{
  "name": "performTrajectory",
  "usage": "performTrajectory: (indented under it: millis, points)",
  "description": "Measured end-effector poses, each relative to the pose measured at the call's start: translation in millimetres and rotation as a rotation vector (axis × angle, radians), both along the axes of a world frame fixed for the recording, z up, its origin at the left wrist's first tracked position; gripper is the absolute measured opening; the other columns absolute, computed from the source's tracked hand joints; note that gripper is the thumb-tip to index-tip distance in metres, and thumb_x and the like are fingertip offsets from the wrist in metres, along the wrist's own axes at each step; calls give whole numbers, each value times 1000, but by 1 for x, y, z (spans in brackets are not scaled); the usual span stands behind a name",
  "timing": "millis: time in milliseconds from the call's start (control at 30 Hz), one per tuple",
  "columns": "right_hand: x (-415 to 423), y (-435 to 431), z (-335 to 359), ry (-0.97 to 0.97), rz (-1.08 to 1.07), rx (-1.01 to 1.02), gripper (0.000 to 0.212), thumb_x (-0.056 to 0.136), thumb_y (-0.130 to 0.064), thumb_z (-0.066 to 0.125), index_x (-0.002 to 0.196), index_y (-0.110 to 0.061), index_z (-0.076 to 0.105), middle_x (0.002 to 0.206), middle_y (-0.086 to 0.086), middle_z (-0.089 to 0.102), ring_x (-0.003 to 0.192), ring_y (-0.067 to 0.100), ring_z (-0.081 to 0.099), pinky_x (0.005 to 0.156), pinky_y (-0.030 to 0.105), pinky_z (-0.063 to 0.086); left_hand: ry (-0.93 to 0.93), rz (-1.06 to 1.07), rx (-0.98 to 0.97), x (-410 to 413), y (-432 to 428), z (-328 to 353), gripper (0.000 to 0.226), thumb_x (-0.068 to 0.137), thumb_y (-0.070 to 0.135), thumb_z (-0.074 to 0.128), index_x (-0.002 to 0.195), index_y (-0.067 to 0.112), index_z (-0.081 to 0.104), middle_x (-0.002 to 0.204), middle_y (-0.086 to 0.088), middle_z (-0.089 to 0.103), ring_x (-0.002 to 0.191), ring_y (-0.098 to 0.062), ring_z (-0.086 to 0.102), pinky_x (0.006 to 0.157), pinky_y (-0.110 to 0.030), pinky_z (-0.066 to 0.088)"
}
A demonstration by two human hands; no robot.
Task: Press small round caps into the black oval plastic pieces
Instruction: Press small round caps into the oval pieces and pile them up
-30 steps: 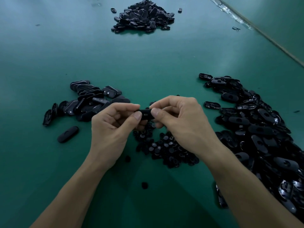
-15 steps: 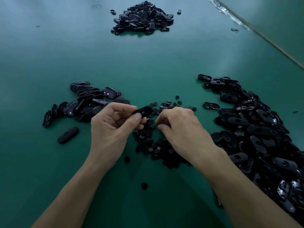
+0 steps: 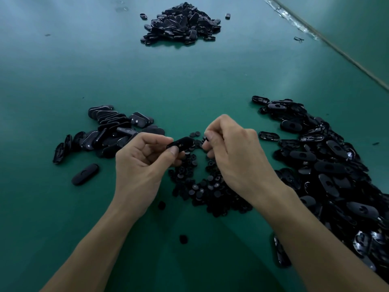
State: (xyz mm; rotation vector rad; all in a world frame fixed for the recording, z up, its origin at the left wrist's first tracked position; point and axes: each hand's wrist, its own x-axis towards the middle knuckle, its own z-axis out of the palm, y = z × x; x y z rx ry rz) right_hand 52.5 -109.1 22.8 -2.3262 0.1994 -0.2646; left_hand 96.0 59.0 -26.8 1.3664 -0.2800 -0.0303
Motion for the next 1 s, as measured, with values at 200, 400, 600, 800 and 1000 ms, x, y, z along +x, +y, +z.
performTrajectory:
  millis: [200, 400, 600, 800, 1000]
  points:
    - [-2, 6, 11, -78, 27, 103, 10, 92, -15, 69, 99, -22, 72, 78, -15, 68, 79, -2, 64, 71, 7, 48, 1, 2, 5, -2, -2, 4, 13, 79, 12, 72, 91, 12, 66, 77, -5, 74, 72, -20, 75, 69, -24, 59]
    - [-3, 8, 16, -98, 43, 195, 7, 87, -20, 77, 94, -21, 74, 76, -15, 69, 74, -8, 65, 68, 5, 47, 7, -5, 28, -4, -3, 7, 16, 78, 12, 72, 92, 9, 64, 76, -4, 74, 72, -19, 75, 69, -24, 59]
    - [-4, 13, 18, -50, 127, 175, 11, 99, -16, 60, 92, -26, 61, 79, -10, 68, 75, 2, 66, 66, 16, 51, 22, -7, 43, -3, -3, 9, 17, 78, 10, 72, 93, 7, 64, 77, -7, 74, 72, -18, 74, 68, -24, 59]
    - [-4, 15, 17, -84, 127, 150, 11, 93, -14, 68, 92, -24, 72, 76, -12, 70, 71, -2, 67, 63, 7, 48, 20, -21, 52, -3, -3, 8, 14, 83, -5, 70, 93, 2, 64, 76, -5, 74, 71, -13, 73, 68, -24, 59]
    - [-4, 17, 13, -63, 105, 120, 16, 90, -11, 72, 101, -19, 79, 86, -9, 76, 80, -4, 68, 75, 6, 51, 28, -24, 58, -5, -3, 10, 14, 79, 3, 72, 90, 3, 64, 75, -2, 74, 66, -10, 71, 65, -20, 57]
